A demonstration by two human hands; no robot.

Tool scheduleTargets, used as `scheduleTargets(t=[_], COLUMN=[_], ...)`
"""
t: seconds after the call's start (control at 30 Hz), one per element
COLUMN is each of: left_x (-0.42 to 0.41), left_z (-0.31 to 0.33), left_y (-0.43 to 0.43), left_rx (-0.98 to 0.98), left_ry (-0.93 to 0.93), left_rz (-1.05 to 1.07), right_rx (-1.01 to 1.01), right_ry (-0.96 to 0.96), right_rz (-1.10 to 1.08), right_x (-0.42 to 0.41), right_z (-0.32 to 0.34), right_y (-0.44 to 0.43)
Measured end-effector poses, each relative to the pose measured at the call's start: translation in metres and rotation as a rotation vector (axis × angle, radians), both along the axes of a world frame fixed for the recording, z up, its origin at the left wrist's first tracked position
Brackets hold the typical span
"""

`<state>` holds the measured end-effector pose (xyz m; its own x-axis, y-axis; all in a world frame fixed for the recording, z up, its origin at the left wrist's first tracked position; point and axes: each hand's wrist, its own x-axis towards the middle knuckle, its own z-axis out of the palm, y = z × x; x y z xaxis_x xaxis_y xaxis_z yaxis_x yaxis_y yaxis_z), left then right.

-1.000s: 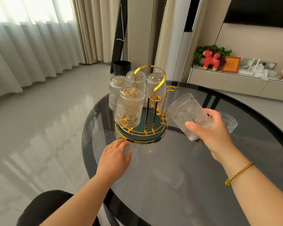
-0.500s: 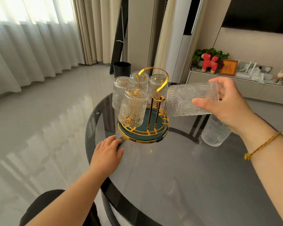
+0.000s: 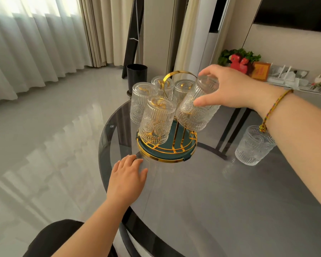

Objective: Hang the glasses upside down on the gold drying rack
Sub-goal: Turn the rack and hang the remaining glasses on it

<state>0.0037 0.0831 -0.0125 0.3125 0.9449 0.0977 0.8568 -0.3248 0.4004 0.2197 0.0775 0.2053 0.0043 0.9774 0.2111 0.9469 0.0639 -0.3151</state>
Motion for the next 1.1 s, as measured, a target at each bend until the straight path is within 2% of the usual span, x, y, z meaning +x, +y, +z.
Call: scheduleTargets(t=[0.47, 0.93, 1.1], left_x=[0.000, 0.001, 0.004], left_z=[0.000, -0.001, 0.002], left_y=[0.002, 0.000, -0.005], left_rx=[0.000, 0.017, 0.036], left_ry=[0.000, 0.000, 0.027], left_rz=[-0.014, -0.005, -0.029], right_rx=[-0.177, -0.109, 0.044], right_ry=[-0.050, 0.043, 0.171], right_rz=[0.084, 0.091, 0.027], right_x=[-0.014, -0.008, 0.005], right_z=[-0.041, -0.051, -0.060], right_y=[0.028, 0.020, -0.015])
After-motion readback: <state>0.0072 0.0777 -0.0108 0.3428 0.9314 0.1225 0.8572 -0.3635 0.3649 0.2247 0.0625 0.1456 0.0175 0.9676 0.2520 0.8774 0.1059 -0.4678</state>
